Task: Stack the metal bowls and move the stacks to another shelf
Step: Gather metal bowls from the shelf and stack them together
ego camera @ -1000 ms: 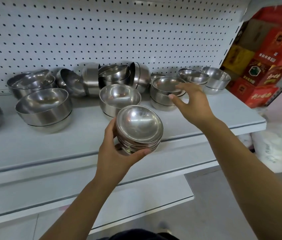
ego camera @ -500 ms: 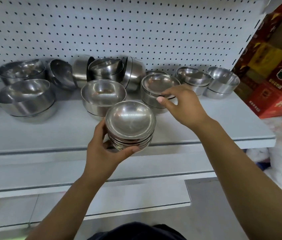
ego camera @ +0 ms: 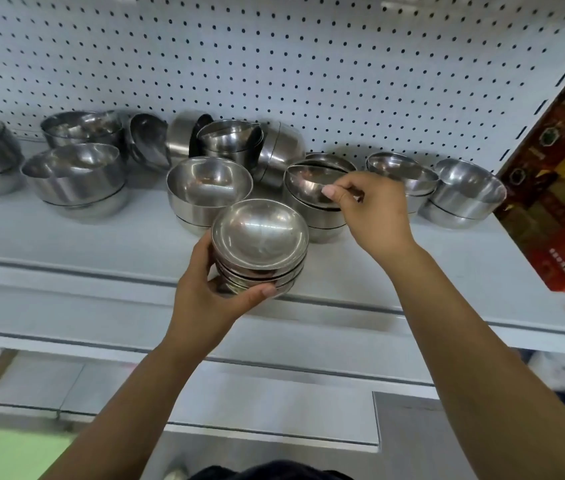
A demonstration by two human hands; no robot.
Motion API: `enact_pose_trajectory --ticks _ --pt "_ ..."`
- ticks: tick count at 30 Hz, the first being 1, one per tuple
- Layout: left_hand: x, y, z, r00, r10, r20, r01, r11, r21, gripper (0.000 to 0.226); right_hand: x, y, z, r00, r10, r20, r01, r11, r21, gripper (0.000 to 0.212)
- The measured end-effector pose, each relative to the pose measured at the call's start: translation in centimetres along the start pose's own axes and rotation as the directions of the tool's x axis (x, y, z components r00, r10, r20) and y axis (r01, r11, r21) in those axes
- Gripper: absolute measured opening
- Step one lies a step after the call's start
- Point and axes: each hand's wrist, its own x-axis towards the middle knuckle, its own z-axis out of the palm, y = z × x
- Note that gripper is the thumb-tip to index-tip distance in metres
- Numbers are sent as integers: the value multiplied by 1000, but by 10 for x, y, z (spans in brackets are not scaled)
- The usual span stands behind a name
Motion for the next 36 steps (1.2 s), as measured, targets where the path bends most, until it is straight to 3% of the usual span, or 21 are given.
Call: enact_pose_trajectory --ticks 6,11,16,21,36 --pt "2 2 8 1000 -15 -20 15 1000 -4 100 -8 -13 -11 994 -27 -110 57 957 285 14" --pt "1 1 7 999 -38 -12 37 999 -23 103 -35 -36 -13 978 -206 -20 190 856 481 8" --pt "3 1 3 998 -53 28 53 998 -17 95 -51 -37 0 919 -394 29 351 847 399 3" --pt "3 0 -3 996 -71 59 72 997 -10 90 -56 -28 9 873 -483 68 436 836 332 5" --pt "5 3 -12 987 -61 151 63 998 -12 77 -53 -21 7 885 -433 171 355 866 353 9"
